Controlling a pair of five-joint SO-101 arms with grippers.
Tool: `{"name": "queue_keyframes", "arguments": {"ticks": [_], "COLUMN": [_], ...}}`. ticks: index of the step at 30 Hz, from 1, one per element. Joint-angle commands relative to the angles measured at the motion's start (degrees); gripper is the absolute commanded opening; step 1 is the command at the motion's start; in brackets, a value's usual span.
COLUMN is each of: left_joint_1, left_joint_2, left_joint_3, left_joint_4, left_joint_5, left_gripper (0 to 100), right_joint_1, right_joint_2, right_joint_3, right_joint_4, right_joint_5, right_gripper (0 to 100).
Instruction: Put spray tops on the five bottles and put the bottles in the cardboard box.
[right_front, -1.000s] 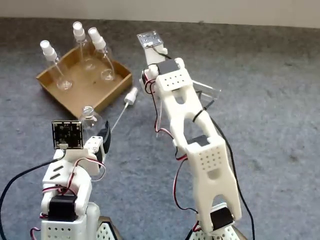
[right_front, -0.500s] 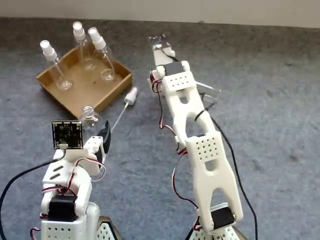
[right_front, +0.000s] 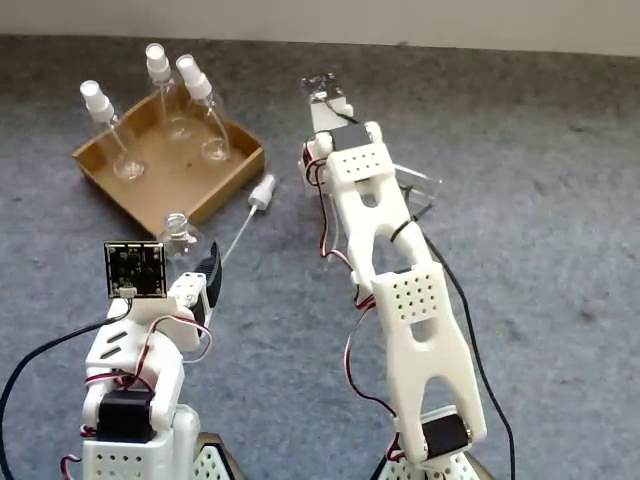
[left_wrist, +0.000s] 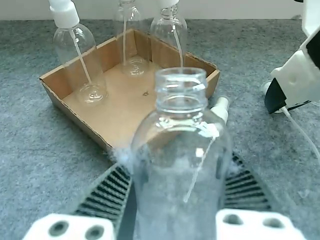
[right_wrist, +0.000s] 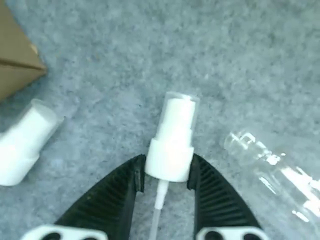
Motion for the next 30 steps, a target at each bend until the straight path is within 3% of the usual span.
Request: {"name": "queue_keyframes", "arguments": {"ticks": [1, 10, 17, 20, 30], "left_joint_1": [-0.04, 2.24, 8.04, 10.68, 18.51], "left_joint_2": [-0.48, -0.48, -0.48, -0.48, -0.48], "left_joint_3": [-0.31, -0.31, 1.01, 2.86, 6.9], "left_joint_4": [-1.76, -1.76, -2.64, -5.1, -9.49], "left_joint_5": [0.35, 0.44, 0.26, 0.26, 0.26], "left_gripper": [4, 4, 4, 4, 4], "right_joint_1": [0.66, 0.66, 0.4, 0.66, 1.19], "right_joint_2": [-1.54, -3.65, -4.44, -5.14, -20.18], "right_joint_3": [-3.65, -11.3, -33.19, -42.51, -40.31], "right_joint_4": [0.4, 10.33, 24.57, 25.98, 26.07], "right_joint_5": [-0.09, -0.09, -0.09, -0.18, -0.53], "right_gripper": [5.9, 5.5, 5.5, 5.5, 5.5]}}
